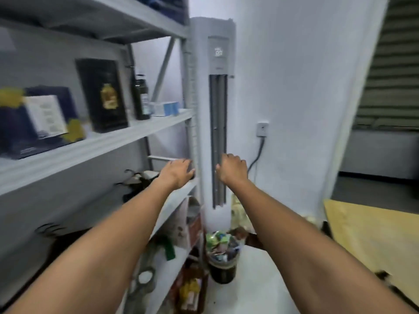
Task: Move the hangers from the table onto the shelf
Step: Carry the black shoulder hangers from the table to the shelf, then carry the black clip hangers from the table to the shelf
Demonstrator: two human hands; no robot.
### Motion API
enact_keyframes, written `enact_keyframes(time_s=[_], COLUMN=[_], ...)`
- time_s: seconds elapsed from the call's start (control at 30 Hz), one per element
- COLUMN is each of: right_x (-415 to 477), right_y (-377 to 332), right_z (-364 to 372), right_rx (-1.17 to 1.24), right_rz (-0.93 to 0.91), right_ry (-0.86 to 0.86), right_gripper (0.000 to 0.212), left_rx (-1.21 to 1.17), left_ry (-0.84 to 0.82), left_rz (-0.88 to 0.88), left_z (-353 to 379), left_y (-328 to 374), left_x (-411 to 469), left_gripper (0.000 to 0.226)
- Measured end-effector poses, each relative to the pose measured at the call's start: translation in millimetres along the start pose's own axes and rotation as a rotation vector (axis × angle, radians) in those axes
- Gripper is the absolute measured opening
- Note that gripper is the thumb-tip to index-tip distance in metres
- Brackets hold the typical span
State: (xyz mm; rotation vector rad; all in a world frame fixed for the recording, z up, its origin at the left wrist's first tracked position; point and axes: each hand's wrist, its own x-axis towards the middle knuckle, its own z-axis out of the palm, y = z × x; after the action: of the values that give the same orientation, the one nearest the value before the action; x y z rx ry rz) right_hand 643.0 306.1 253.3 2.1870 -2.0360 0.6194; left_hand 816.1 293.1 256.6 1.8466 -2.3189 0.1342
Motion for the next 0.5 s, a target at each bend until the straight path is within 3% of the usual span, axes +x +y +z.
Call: enact_keyframes(time_s=[0.27, 0.5], right_x=[-46.2, -140.6], right_y=[219.0, 382.0], right_z=[-63.0, -120.8], right_rx=[-0.118, -0.227], right_rz=[0.357, 0.746], right_ry=[0.036, 0.074], right_gripper=[0.046, 0.047], left_rx=[-0.056, -0.111], left_ry=[0.039, 0.012], left_rz=[0.389, 0.727], left_z=[11.7, 33.2], left_y=[238.1, 444.0], left_x=[79.5, 90.5], left_gripper=[0.048, 0.045])
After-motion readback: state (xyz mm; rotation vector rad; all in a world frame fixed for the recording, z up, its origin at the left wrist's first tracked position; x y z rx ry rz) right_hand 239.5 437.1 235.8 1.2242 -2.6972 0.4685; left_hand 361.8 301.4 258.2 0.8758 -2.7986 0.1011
